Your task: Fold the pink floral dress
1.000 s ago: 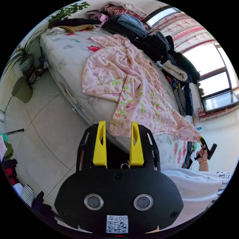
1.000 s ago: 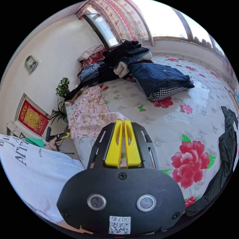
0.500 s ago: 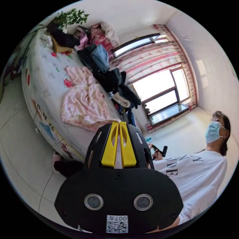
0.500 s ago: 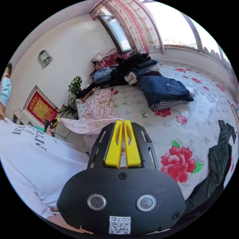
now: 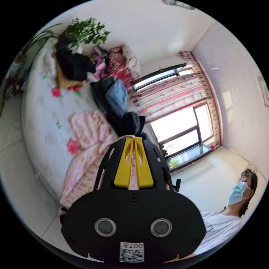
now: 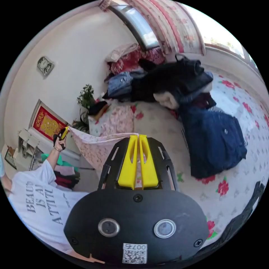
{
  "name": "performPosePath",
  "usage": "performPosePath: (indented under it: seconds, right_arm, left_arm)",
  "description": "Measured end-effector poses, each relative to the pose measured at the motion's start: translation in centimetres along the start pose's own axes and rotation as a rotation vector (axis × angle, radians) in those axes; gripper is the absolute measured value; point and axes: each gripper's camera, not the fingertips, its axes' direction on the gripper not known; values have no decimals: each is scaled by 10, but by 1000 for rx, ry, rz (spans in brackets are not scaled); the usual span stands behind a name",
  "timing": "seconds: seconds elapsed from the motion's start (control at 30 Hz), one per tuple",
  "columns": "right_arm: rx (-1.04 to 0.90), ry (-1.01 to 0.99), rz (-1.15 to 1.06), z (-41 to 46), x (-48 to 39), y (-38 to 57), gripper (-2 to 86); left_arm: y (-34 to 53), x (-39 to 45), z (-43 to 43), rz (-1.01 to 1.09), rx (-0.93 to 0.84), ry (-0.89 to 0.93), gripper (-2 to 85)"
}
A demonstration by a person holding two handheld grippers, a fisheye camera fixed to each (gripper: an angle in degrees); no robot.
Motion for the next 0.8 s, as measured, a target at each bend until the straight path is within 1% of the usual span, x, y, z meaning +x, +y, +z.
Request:
performPosePath:
  seconds: [0.03, 0.07, 0.1, 0.13, 0.17, 0.2, 0.23, 0.27, 0.3, 0.37, 0.47, 0.57, 0.6, 0.73, 0.8]
  right_arm:
    - [130, -22, -32, -35, -24, -52, -2]
    - [262, -11, -108, -82, -59, -96, -2]
    - [329, 0, -151, -108, -78, -114, -2]
    - [462, 27, -226, -162, -117, -139, -2]
    - [592, 47, -282, -215, -154, -150, -2]
    - [658, 47, -307, -242, -171, -150, -2]
    - [778, 38, -352, -288, -200, -144, -2]
    - [870, 26, -398, -327, -224, -132, -2]
    - [905, 13, -421, -344, -234, -125, -2]
    - [993, -70, -489, -397, -263, -90, -2]
    - [1033, -134, -576, -435, -281, -38, -2]
    - [1015, -152, -632, -447, -283, 14, -2]
    - [1002, -155, -645, -446, -283, 24, -2]
    - [837, -130, -682, -418, -268, 88, -2]
    - [773, -103, -688, -397, -259, 118, -2]
  left_arm:
    - [-24, 27, 0, 57, 23, 29, -10]
    - [-69, 94, -5, 207, 67, 59, -10]
    - [-101, 166, -19, 355, 114, 92, -10]
    - [-111, 201, -29, 417, 144, 121, -10]
    - [-123, 265, -54, 522, 207, 195, -10]
    - [-124, 324, -81, 611, 260, 255, -10]
    - [-121, 351, -96, 655, 284, 272, -10]
    - [-107, 399, -125, 740, 331, 284, -10]
    - [-87, 440, -153, 810, 378, 278, -10]
    - [-50, 484, -193, 882, 439, 256, -10]
    - [14, 526, -244, 947, 503, 219, -10]
    - [68, 534, -275, 950, 497, 198, -10]
    - [87, 531, -282, 934, 483, 175, -10]
    - [136, 498, -293, 872, 404, 92, -10]
    - [172, 461, -293, 835, 354, 35, -10]
